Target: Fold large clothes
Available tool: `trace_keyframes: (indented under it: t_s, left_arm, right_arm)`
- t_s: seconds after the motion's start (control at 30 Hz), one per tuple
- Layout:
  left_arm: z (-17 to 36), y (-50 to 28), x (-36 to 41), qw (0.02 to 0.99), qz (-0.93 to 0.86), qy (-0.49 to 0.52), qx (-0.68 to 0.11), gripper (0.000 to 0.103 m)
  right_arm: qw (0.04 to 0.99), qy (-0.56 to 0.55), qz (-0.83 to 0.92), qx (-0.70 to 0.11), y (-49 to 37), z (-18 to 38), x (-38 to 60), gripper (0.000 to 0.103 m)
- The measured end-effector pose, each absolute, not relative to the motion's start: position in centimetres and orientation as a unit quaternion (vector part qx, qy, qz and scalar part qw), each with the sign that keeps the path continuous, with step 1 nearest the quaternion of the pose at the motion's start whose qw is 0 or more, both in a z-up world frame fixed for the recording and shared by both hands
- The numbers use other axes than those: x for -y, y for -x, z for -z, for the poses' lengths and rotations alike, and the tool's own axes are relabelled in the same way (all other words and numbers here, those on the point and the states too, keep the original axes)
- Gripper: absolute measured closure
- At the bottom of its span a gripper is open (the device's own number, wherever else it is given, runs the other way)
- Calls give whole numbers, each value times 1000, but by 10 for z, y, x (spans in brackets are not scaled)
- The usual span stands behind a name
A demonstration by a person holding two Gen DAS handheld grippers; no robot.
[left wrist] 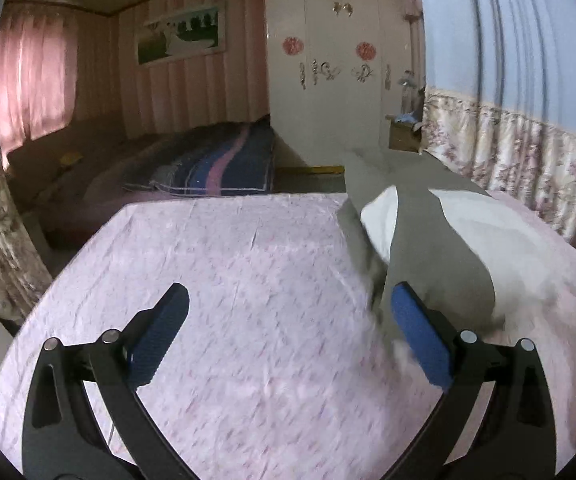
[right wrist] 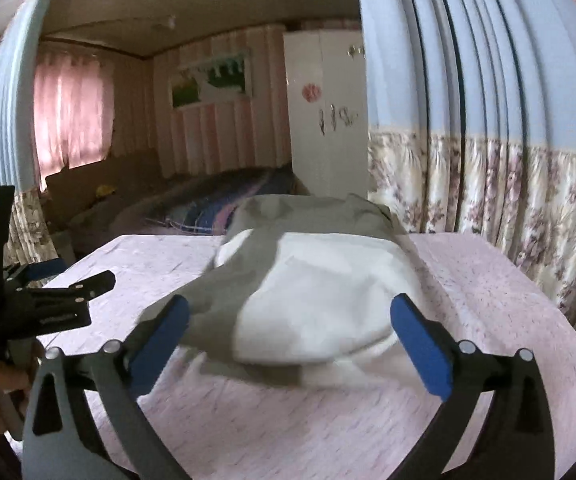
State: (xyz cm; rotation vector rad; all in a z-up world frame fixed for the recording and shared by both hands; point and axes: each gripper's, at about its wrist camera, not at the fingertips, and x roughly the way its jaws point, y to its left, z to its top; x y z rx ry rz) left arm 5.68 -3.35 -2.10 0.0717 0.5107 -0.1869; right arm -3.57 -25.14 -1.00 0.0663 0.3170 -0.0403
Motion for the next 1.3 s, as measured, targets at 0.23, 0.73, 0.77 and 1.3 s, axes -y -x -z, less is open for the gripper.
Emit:
trace_keyframes:
  t_s: [0.23, 0.73, 0.77, 1.3]
  left_arm:
    - [49, -31, -12, 970, 41, -17, -239, 3]
    - [54, -11, -2, 977, 48, -24, -207, 3]
    - [53, -10, -2, 977, 48, -20, -205, 3]
    - [45, 6, -3, 986, 26, -24, -161, 3]
  right_arm:
    - [992, -21, 22, -122, 73, 37, 224, 2]
    - [991, -26, 42, -123, 71, 35, 230, 2]
    - [991, -26, 41, -124, 71, 36, 230, 2]
    - [989, -20, 54, -134, 69, 37, 228, 2]
